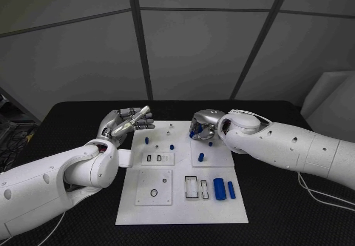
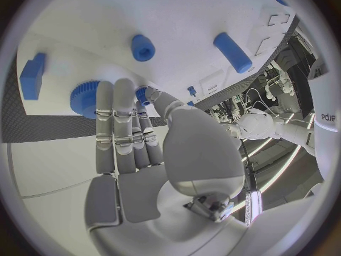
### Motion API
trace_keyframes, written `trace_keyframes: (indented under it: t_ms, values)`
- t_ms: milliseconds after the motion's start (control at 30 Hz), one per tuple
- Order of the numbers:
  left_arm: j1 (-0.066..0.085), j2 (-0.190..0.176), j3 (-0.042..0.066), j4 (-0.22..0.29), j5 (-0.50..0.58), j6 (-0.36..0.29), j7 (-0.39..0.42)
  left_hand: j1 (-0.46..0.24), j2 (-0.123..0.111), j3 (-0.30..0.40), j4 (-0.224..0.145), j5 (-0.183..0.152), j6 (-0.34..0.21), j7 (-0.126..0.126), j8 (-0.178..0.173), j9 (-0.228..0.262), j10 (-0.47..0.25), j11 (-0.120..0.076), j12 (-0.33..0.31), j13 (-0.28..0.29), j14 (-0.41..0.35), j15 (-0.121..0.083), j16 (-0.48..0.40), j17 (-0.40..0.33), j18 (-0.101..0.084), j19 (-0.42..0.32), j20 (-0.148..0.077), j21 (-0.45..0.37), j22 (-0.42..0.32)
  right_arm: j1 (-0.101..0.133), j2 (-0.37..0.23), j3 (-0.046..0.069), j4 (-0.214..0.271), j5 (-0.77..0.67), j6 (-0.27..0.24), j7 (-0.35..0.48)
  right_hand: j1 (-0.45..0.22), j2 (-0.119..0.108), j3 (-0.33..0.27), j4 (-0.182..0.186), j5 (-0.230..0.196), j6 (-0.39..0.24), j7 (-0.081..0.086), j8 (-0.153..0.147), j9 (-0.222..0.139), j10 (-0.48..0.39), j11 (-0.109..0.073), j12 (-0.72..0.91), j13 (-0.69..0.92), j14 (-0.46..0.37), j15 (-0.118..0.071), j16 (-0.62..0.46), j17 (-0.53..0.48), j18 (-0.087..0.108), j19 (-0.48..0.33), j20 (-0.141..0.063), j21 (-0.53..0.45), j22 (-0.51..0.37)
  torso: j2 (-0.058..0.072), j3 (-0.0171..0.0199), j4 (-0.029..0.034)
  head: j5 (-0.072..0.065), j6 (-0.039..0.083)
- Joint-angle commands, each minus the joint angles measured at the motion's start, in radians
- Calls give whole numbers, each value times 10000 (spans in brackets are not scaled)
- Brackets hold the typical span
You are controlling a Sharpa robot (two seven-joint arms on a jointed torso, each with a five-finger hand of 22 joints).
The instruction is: Assemble the parts on the task board
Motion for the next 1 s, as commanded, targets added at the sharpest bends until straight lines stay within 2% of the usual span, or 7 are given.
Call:
trace_keyframes:
  t_ms: [33, 133, 233, 533, 767, 1000]
  values:
    - [17, 2, 12, 3, -27, 132, 45, 5, 65, -25, -62, 13, 63, 19, -42, -17, 30, 51, -55, -11, 88, 13, -61, 11, 38, 69, 20, 63, 12, 17, 23, 2, -21, -50, 143, -29, 134, 35, 211, 47, -123, 158, -5, 60, 30, 164, -22, 15, 15, 459, -62, 746, 697, -45, 296, -22, 537, 673, 12, -10, 9, -3, -8]
    - [17, -3, 12, -1, -27, 136, 39, 4, 65, -28, -66, 13, 61, 22, -47, -18, 27, 53, -63, -11, 88, 14, -67, 11, 37, 70, 20, 62, 11, 17, 32, 2, -42, -48, 120, -23, 144, 7, 435, 142, -181, 289, -39, 77, 38, 319, -52, 8, 19, 482, -91, 1730, 1620, -182, 685, -43, 1273, 1623, 14, -11, 6, 9, -6]
    - [17, -8, 12, -4, -27, 137, 32, 2, 65, -32, -71, 13, 60, 25, -54, -19, 22, 55, -73, -12, 87, 16, -75, 11, 36, 70, 20, 60, 10, 17, 32, 2, -43, -45, -11, -10, 143, -86, 629, 245, -206, 372, -43, 61, 37, 405, -78, -8, 17, 398, -94, 2391, 2187, -254, 818, -49, 1739, 2194, 18, -12, 5, 13, -12]
    - [17, -50, 12, -21, -27, 116, 14, -1, 69, -39, -79, 12, 56, 34, -68, -22, 11, 62, -94, -13, 91, 19, -88, 13, 34, 72, 20, 59, 8, 14, -109, 4, 314, 141, -1327, 160, 146, -206, 786, 414, -236, 608, -83, 104, 76, 630, -143, 11, 37, 390, -137, 3552, 3294, -398, 1172, -70, 2523, 3238, 21, -18, -7, 30, 57]
    - [18, -72, 12, -24, -27, 112, -4, 0, 71, -39, -81, 12, 56, 35, -70, -22, 8, 63, -98, -14, 90, 20, -91, 13, 34, 72, 20, 58, 7, 17, -90, 7, 443, 263, -2003, -41, 79, -256, 774, 545, -348, 671, -102, 101, 94, 685, -160, -3, 35, 357, -144, 3825, 3510, -426, 1217, -76, 2702, 3459, 39, -28, 26, 23, 130]
    - [18, -81, 12, -35, -27, 109, -13, 6, 77, -47, -103, 13, 55, 43, -89, -24, -3, 71, -128, -14, 84, 28, -119, 14, 29, 70, 21, 52, 3, 25, 322, 8, 53, 297, -2539, -294, 21, -295, 758, 652, -427, 674, -99, 81, 96, 674, -155, -12, 30, 340, -140, 4006, 3675, -444, 1241, -71, 2800, 3588, 65, -24, 40, 66, 191]
